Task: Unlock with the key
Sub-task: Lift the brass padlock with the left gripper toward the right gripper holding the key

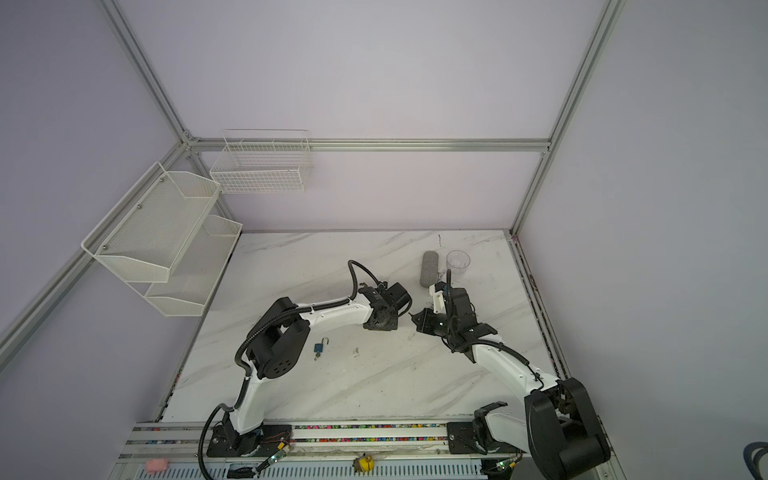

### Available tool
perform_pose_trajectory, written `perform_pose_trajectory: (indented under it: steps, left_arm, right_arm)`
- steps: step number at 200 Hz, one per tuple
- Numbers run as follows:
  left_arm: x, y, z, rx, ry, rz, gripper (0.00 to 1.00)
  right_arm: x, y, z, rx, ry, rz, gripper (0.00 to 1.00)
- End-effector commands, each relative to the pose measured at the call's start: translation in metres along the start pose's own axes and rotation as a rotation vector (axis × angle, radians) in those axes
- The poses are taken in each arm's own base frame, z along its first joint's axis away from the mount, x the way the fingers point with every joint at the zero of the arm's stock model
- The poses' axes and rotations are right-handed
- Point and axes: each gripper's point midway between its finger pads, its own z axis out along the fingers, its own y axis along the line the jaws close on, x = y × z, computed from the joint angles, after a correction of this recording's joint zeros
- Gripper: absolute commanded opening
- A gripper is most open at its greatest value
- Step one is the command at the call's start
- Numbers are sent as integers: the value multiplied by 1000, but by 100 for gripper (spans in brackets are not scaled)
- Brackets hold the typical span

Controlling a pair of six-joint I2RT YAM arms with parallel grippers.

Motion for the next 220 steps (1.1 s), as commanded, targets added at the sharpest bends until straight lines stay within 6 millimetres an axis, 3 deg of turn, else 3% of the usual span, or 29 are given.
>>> perform_pose_trajectory:
  steps: [1,46,86,145,174,180,220]
  left_arm:
    - [9,4,-3,13,28,-21,18]
    - [-6,6,-28,57,-41,-76,0]
    - [-19,16,-64,130,-133,-166,0]
    - [-29,56,-127,246,-310,-363,0]
    - [-32,80,-153,277,-396,-455,0]
    - [-34,87,-168,308,-429,-485,0]
    - [-34,113,-195,392,-526,-613,0]
  right_arm:
    - [-7,7,-3,-12,-4,-21,0]
    - [-11,7,-8,10,-22,-34,0]
    - [-20,10,-16,44,-44,-54,0]
    - [-35,27,-30,72,-93,-100,0]
    - [-36,48,-32,58,-123,-122,0]
    - [-35,53,-31,62,-130,-131,0]
    - [-23,93,-23,-5,-194,-126,0]
